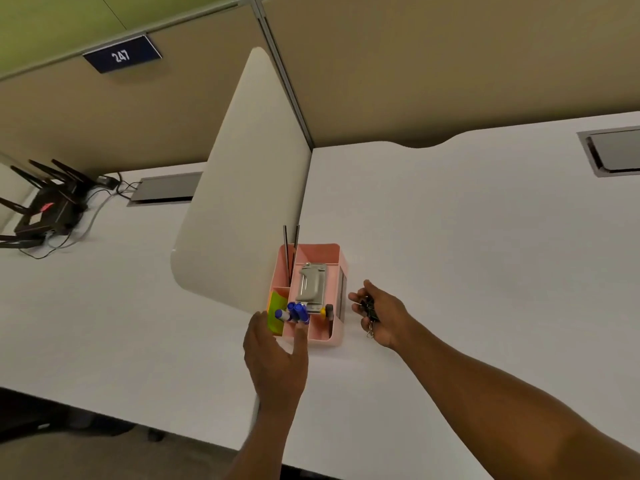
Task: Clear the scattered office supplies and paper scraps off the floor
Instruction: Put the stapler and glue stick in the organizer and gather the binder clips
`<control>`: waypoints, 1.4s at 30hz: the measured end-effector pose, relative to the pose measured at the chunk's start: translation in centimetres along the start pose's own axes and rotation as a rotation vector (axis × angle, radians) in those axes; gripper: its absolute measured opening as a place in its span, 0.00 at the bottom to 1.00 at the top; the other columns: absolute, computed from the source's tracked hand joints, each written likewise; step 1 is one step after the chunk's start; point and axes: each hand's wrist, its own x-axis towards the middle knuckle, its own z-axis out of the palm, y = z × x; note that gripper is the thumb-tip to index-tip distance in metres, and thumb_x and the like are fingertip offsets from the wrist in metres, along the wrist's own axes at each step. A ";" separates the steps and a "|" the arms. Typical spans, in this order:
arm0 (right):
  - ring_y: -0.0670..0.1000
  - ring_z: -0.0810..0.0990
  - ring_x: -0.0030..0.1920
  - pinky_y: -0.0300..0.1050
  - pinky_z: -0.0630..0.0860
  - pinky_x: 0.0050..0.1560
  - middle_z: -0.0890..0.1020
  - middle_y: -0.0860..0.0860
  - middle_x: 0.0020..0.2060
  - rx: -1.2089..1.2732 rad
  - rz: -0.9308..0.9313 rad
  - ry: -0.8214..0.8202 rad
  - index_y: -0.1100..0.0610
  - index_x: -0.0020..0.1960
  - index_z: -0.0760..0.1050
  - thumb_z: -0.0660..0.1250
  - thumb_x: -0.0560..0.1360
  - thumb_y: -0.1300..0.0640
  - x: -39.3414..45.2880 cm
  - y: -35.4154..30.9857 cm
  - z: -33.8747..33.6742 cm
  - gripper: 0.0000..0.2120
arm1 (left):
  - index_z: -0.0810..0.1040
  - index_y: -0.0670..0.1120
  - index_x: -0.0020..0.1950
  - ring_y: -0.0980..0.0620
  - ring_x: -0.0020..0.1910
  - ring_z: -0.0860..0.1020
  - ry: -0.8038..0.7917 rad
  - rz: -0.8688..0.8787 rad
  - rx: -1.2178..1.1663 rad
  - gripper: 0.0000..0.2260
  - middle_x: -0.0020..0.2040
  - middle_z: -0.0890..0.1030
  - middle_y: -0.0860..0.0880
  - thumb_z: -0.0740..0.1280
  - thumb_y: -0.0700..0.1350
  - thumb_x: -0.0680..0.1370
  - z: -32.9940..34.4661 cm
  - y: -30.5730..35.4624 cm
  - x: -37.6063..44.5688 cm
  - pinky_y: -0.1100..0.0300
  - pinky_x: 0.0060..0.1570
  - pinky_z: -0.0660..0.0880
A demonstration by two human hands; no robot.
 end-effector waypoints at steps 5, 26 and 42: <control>0.47 0.80 0.35 0.37 0.68 0.24 0.87 0.52 0.44 -0.135 0.007 0.034 0.55 0.46 0.78 0.62 0.80 0.49 1.7 -0.5 0.9 0.12 | 0.55 0.43 0.78 0.46 0.76 0.61 -0.257 -0.062 0.174 0.50 0.78 0.61 0.45 0.66 0.71 0.66 0.9 -2.5 1.3 0.47 0.71 0.66; 0.49 0.81 0.34 0.37 0.66 0.21 0.86 0.53 0.48 -0.123 0.025 -0.007 0.55 0.47 0.75 0.59 0.81 0.47 2.6 -1.9 -2.5 0.13 | 0.48 0.50 0.79 0.47 0.76 0.62 -0.348 -0.151 0.079 0.55 0.80 0.54 0.51 0.66 0.74 0.62 2.5 -3.5 2.5 0.47 0.70 0.68; 0.53 0.80 0.39 0.47 0.76 0.40 0.82 0.55 0.40 0.100 -0.409 0.000 0.58 0.43 0.78 0.57 0.80 0.59 -0.2 -3.2 3.6 0.13 | 0.47 0.50 0.79 0.48 0.77 0.57 -0.358 -0.125 0.116 0.55 0.80 0.52 0.51 0.63 0.76 0.62 2.5 -3.6 2.5 0.48 0.71 0.66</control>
